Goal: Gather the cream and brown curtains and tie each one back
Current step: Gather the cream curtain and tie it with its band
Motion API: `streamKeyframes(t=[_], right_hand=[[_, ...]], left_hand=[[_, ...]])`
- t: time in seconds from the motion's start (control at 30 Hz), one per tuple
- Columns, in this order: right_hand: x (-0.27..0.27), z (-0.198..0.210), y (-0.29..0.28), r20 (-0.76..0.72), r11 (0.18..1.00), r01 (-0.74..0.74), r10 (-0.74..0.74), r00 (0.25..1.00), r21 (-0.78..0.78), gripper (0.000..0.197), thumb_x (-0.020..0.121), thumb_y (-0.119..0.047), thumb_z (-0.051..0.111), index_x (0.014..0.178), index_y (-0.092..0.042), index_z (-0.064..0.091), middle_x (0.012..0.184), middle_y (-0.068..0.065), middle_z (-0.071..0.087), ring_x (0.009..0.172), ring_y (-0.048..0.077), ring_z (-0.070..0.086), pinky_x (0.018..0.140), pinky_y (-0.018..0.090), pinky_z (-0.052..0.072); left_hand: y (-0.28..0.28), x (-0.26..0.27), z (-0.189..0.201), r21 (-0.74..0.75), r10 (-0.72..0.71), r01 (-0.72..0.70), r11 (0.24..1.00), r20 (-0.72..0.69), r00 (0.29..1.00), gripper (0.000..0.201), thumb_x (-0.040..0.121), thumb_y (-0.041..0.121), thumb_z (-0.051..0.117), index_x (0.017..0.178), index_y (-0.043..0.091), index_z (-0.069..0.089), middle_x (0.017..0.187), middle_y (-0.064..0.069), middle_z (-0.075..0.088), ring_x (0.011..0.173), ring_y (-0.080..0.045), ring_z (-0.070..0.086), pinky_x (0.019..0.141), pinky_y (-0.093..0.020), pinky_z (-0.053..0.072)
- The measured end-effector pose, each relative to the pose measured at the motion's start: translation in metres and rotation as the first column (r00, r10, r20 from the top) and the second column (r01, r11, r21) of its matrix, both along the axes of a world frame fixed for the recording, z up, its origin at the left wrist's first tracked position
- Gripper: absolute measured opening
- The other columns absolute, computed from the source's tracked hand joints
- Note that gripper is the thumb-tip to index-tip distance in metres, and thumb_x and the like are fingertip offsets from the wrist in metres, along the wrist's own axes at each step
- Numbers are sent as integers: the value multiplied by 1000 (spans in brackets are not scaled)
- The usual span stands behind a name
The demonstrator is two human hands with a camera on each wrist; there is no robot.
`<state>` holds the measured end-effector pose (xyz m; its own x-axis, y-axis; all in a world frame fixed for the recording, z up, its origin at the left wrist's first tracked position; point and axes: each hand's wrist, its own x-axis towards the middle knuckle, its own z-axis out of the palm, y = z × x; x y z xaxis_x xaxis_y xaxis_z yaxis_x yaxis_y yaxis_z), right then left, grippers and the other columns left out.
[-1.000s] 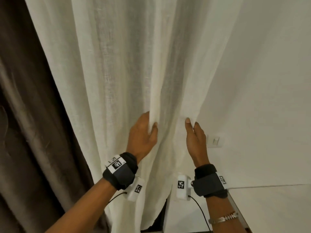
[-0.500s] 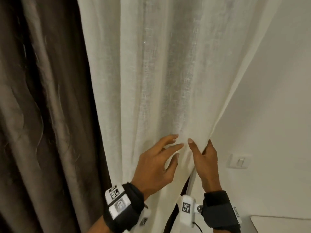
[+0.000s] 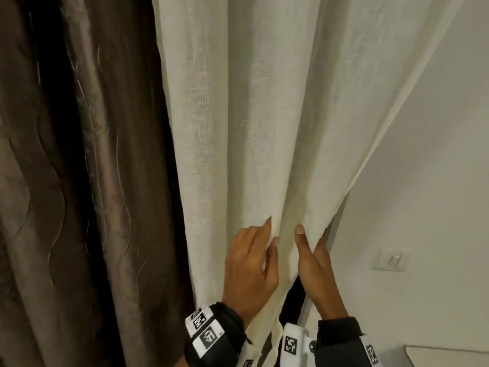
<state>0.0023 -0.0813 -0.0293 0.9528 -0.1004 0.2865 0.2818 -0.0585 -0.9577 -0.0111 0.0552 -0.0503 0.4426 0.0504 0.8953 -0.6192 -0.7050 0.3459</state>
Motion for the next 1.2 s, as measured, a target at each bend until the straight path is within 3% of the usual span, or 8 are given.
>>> streamKeyframes(t=[0.17, 0.33, 0.47, 0.57, 0.8, 0.93, 1.1, 1.2], right_hand=[[-1, 13, 0, 18, 997, -75, 75, 997, 21, 44, 101, -66, 40, 142, -53, 45, 134, -28, 63, 124, -14, 58, 99, 9, 42], [6, 24, 2, 22, 999, 42, -42, 999, 13, 25, 94, -53, 69, 112, -36, 73, 105, -10, 81, 102, 6, 76, 91, 26, 57], [14, 20, -3, -59, 993, 115, -114, 992, 20, 52, 103, -59, 51, 149, -35, 53, 135, -19, 60, 127, 6, 57, 113, 29, 40], [19, 17, -3, -47, 989, 147, -148, 988, -15, 64, 105, -59, 45, 160, -27, 39, 143, -18, 49, 136, 8, 47, 119, 29, 32], [14, 12, 14, -25, 995, 96, -96, 995, 2, 74, 98, -67, 46, 164, -37, 31, 158, -18, 48, 146, 7, 46, 127, 35, 30], [1, 13, 18, 19, 995, 22, -23, 1000, 95, 62, 99, -68, 48, 157, -47, 38, 141, -32, 59, 126, -14, 57, 115, 24, 39], [2, 3, 14, 67, 999, -12, 15, 998, -51, 90, 71, -78, 79, 146, -34, 54, 130, -11, 73, 119, 5, 71, 100, 29, 58], [8, 1, 12, 32, 997, 64, -62, 998, -52, 60, 84, -66, 73, 133, -32, 66, 118, -8, 78, 107, 6, 75, 94, 27, 59]], left_hand=[[-20, 29, -1, 13, -127, 129, 992, -100, 987, 32, 91, -9, 63, 118, 7, 70, 113, -3, 65, 117, -19, 49, 100, -28, 46], [-22, 19, -4, -36, -361, 360, 932, -164, 918, 41, 89, -11, 59, 122, 8, 74, 120, 0, 72, 128, -14, 55, 108, -35, 50], [12, 2, 0, -193, 76, -56, 980, 95, 993, 35, 83, 2, 67, 114, 14, 79, 120, -5, 71, 124, -22, 55, 112, -40, 44], [35, -3, 13, -448, 351, -296, 843, 43, 935, 56, 84, 9, 74, 139, 8, 61, 140, -24, 55, 129, -36, 46, 118, -24, 30], [30, 12, -8, -227, 43, -59, 972, -74, 996, 36, 95, 7, 66, 131, 13, 66, 109, 7, 65, 91, -7, 65, 80, -22, 60], [5, 11, -16, -132, -171, 146, 980, -203, 964, 59, 85, -2, 60, 141, 17, 57, 113, 12, 58, 96, -2, 60, 82, -18, 56], [-2, 13, -29, -74, -353, 350, 934, -351, 867, 58, 92, 2, 59, 144, 28, 55, 129, 11, 65, 115, -4, 65, 94, -25, 58], [0, 5, -25, 18, -328, 351, 936, -313, 891, 50, 85, 10, 62, 132, 28, 68, 126, 11, 62, 114, -9, 61, 92, -36, 58]])
